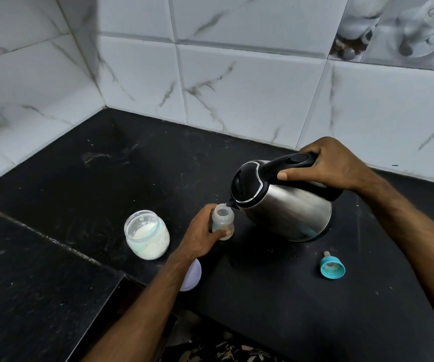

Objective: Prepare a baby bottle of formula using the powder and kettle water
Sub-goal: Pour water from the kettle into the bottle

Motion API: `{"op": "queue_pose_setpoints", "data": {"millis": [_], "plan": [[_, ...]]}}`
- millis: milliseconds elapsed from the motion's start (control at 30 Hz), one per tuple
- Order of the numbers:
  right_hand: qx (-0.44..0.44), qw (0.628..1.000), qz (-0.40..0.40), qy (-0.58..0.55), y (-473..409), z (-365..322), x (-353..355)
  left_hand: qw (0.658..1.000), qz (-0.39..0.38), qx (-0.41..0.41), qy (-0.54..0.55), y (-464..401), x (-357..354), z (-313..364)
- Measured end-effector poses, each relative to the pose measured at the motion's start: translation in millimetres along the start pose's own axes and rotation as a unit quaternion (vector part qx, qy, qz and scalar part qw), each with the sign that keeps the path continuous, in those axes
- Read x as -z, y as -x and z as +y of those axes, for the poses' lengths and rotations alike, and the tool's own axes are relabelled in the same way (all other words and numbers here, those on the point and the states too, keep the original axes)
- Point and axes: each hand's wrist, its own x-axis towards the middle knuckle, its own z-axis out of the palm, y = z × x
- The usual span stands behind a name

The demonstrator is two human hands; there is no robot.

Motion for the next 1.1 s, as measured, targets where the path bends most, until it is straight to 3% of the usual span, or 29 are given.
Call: {"op": "queue_pose_setpoints", "data": {"millis": [1100], "plan": [[0.003, 1.0, 0.008, 0.012, 1.2, -5.0, 6.4, 1.0, -0.006, 0.009, -0.002, -1.3, -0.7, -1.8]]}}
